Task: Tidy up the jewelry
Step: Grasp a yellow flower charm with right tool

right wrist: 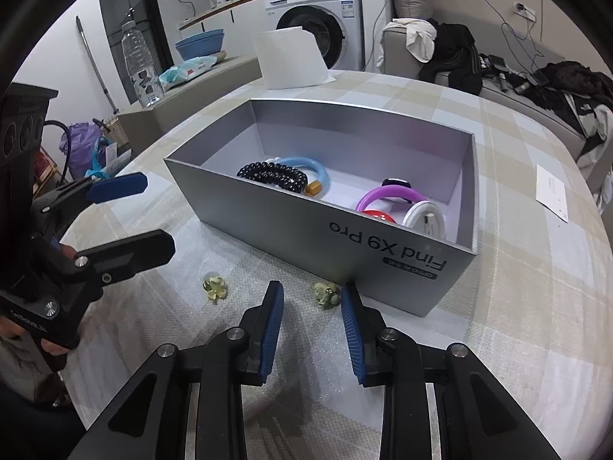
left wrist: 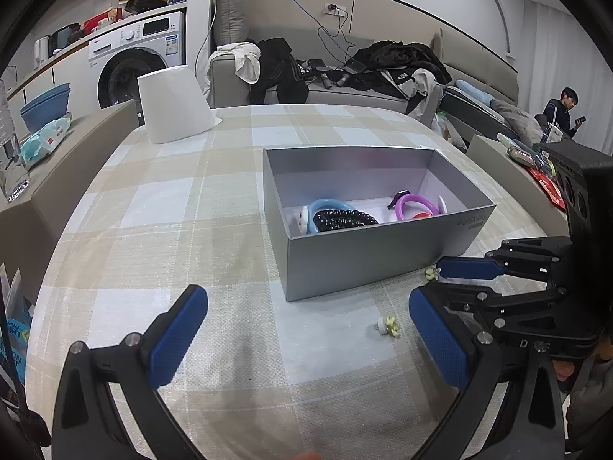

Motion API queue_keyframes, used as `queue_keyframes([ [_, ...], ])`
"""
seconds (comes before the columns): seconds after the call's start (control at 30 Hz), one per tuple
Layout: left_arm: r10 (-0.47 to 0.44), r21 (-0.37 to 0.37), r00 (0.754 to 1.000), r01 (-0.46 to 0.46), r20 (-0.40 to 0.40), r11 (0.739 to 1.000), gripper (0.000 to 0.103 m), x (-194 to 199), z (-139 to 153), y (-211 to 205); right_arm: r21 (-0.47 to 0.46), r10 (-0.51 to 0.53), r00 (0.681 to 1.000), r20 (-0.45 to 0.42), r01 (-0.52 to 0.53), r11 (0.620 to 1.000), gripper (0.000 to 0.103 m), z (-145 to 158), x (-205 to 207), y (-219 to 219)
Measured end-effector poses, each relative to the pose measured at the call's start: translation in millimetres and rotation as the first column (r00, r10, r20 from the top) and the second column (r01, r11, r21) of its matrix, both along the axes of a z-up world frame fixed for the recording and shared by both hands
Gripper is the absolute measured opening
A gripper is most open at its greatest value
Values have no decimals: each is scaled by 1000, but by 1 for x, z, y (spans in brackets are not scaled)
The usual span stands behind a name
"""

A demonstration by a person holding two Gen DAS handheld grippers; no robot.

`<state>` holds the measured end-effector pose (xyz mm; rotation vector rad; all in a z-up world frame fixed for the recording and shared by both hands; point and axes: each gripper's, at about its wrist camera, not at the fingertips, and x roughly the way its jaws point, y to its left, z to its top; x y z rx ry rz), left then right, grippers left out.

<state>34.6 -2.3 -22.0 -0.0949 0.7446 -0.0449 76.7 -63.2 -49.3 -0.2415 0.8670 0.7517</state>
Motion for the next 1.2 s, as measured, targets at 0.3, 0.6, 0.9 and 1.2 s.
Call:
queue_keyframes([
  [0.3, -3, -1, 1000, 3, -2, 1000, 102, 0, 0, 1, -6, 12, 1000, 2, -12, 1000, 27, 0, 0, 5],
  [0.6, -3, -2, 1000, 3, -4, 1000, 102, 0, -1, 2, -37, 26, 999, 28, -25, 999, 27, 0, -3, 13],
  [0.9, -7, -2, 1000, 7, -4, 1000, 102, -1, -2, 0, -67, 28, 998, 60, -24, 997, 11, -1, -6, 17],
  [1.2, -62, 20, 997, 63, -43, 998, 102, 0, -3, -11, 0, 39, 997, 64, -40, 999, 11, 6, -22, 2],
])
